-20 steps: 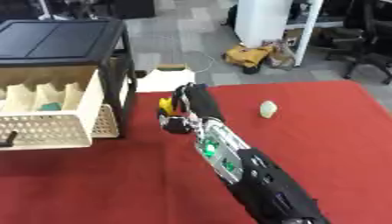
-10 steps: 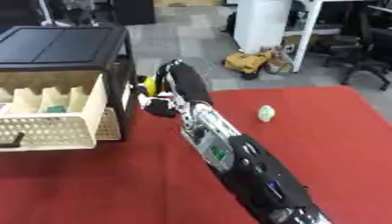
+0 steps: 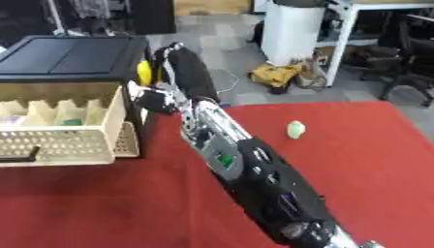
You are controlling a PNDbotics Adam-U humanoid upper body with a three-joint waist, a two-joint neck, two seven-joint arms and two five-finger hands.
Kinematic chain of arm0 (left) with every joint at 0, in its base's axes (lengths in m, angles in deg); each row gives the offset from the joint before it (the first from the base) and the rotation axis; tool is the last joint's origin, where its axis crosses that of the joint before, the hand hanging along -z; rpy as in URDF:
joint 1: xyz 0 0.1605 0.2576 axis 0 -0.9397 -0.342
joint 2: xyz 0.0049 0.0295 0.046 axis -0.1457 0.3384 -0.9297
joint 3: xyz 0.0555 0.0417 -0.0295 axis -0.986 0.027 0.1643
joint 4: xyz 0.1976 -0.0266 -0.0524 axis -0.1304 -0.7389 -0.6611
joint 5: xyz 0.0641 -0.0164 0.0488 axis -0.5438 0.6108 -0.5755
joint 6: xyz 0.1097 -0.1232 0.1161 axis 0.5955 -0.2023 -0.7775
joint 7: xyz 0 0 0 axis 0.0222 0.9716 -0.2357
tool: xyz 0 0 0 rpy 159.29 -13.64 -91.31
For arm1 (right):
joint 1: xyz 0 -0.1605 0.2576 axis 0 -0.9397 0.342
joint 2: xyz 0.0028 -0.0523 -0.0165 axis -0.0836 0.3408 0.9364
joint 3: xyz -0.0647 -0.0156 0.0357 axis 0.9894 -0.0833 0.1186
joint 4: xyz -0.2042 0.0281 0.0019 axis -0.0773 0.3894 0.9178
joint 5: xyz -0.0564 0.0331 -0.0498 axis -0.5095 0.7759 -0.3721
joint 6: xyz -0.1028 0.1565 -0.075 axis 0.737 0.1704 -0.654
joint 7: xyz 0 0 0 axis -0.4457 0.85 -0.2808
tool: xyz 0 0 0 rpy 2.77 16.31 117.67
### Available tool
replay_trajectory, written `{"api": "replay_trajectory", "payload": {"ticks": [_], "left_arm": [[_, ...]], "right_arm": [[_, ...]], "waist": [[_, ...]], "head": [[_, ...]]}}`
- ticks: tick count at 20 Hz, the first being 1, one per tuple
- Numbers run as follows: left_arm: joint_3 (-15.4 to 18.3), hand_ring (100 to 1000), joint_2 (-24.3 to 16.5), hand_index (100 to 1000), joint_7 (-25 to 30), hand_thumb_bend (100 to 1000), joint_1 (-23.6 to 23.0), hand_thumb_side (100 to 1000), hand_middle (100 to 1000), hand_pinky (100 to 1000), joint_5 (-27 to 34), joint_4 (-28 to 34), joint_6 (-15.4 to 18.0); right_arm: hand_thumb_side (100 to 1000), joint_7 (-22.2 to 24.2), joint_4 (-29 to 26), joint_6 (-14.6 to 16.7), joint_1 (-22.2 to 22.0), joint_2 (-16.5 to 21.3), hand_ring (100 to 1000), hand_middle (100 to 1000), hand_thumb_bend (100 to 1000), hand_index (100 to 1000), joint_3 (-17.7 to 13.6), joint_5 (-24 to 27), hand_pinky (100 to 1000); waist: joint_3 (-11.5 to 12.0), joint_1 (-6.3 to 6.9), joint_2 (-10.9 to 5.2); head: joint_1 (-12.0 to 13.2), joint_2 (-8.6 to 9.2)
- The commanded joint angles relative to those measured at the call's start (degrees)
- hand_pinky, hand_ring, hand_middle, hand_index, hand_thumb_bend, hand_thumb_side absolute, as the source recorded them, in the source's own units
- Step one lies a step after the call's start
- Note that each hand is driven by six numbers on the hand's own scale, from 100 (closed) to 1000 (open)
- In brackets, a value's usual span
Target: Pick up objects from table and place into drawer.
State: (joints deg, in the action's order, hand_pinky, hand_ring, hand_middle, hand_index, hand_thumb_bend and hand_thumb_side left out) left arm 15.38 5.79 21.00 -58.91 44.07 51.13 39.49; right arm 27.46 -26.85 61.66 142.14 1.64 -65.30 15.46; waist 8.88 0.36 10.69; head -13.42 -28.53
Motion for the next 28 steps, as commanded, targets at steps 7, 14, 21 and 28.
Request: {"api": "replay_trajectory", "payload": {"ticks": [7, 14, 21, 28], "left_arm": [[0.4, 531, -1.0, 818, 0.1, 100, 0.4, 1000, 591, 418, 0.3, 0.7, 0.0], [0.5, 532, -1.1, 818, -0.1, 100, 0.5, 1000, 591, 419, 0.4, 0.7, -0.1], [0.4, 532, -1.0, 817, 0.0, 100, 0.4, 1000, 591, 418, 0.5, 0.7, -0.2], [0.4, 531, -0.8, 816, 0.1, 100, 0.3, 1000, 590, 417, 0.5, 0.7, -0.2]], "right_arm": [[383, -1.8, -1.0, 1.8, 4.4, -2.4, 605, 297, 189, 363, 1.4, -1.6, 561], [389, -2.7, -0.7, 2.6, 5.9, -4.2, 604, 300, 177, 363, 2.1, -2.2, 558], [383, -2.6, 0.7, 3.1, 6.6, -6.4, 604, 298, 183, 363, 2.3, -2.6, 558], [363, -1.4, 4.4, 3.4, 6.1, -7.6, 608, 298, 211, 387, 1.8, -3.9, 561]], "waist": [[0.5, -0.02, -1.27], [0.9, -0.44, -1.51], [1.7, -0.67, -1.43], [2.1, -0.89, -1.02]], "head": [[-0.1, -0.09], [0.0, -0.04], [0.1, -0.57], [0.1, -0.73]]}}
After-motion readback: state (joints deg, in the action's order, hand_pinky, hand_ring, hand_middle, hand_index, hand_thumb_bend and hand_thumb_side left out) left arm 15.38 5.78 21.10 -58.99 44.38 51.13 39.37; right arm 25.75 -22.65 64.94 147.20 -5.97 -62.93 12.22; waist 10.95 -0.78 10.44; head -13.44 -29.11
